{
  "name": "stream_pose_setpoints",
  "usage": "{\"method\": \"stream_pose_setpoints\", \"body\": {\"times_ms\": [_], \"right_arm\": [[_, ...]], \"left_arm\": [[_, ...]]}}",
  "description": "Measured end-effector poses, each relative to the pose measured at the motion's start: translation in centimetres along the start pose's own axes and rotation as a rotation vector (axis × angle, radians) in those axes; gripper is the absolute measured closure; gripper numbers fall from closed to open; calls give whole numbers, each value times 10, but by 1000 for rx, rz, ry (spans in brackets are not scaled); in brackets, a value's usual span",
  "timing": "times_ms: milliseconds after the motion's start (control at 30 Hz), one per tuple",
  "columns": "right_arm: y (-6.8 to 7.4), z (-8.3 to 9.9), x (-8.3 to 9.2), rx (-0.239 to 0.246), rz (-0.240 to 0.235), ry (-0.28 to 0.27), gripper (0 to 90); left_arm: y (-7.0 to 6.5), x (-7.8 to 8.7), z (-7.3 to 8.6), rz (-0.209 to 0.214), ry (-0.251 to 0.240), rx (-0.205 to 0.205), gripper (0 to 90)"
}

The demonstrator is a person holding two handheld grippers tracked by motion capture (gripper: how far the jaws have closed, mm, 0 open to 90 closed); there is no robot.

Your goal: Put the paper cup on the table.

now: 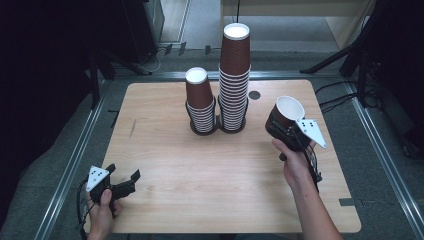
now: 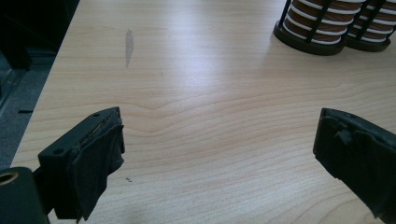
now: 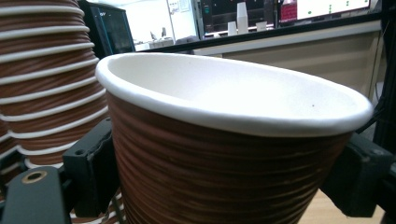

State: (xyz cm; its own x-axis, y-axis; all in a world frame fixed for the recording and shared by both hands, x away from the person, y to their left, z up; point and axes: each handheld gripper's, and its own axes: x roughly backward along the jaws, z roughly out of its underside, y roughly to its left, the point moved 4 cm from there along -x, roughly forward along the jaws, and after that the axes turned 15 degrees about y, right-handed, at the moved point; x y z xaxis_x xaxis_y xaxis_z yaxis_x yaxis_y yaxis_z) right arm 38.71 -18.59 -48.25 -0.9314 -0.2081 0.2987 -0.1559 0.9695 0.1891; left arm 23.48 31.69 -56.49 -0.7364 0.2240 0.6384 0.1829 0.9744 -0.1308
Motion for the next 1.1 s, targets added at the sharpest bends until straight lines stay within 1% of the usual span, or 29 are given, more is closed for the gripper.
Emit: {"method": "stream_pose_setpoints", "body": {"times_ms": [67, 100, 200, 367, 433, 467, 533, 633, 667, 767, 900, 933, 1033, 1067, 1100], "right_arm": [[-3, 1, -5, 3, 2, 5, 124], [-5, 2, -8, 7, 11, 8, 124], [-11, 5, -15, -5, 17, 20, 124], [-22, 9, -26, -20, 37, 12, 123], [-27, 11, -31, -22, 52, 6, 123], [-29, 12, -33, -15, 58, 7, 123], [-31, 14, -37, 12, 66, 1, 123], [-33, 17, -45, 80, 69, -2, 123], [-33, 18, -47, 90, 73, 0, 123], [-36, 21, -53, 87, 83, 18, 123], [-41, 25, -62, 112, 116, 46, 124], [-42, 25, -63, 117, 119, 46, 124], [-42, 26, -67, 109, 125, 48, 125], [-42, 27, -68, 109, 120, 48, 125], [-42, 28, -70, 116, 126, 48, 124]], "left_arm": [[1, 0, 0, 4, 2, 5, 20], [1, 0, 0, 3, 3, 6, 20], [2, -1, -1, 8, -1, 14, 20], [4, -1, -2, 14, -4, 25, 21], [4, -1, -1, 12, -6, 29, 20], [4, -1, -1, 13, -6, 29, 20], [5, -1, -2, 17, -5, 32, 21], [5, 0, -1, 22, -4, 32, 20], [5, 0, -1, 22, -4, 32, 20], [5, -1, -1, 22, -1, 33, 21], [5, -1, -1, 24, 0, 32, 21], [5, -1, -1, 25, 0, 33, 21], [5, -1, -1, 25, 2, 34, 21], [5, -1, -1, 24, 3, 34, 21], [5, -1, -1, 25, 3, 33, 21]]}}
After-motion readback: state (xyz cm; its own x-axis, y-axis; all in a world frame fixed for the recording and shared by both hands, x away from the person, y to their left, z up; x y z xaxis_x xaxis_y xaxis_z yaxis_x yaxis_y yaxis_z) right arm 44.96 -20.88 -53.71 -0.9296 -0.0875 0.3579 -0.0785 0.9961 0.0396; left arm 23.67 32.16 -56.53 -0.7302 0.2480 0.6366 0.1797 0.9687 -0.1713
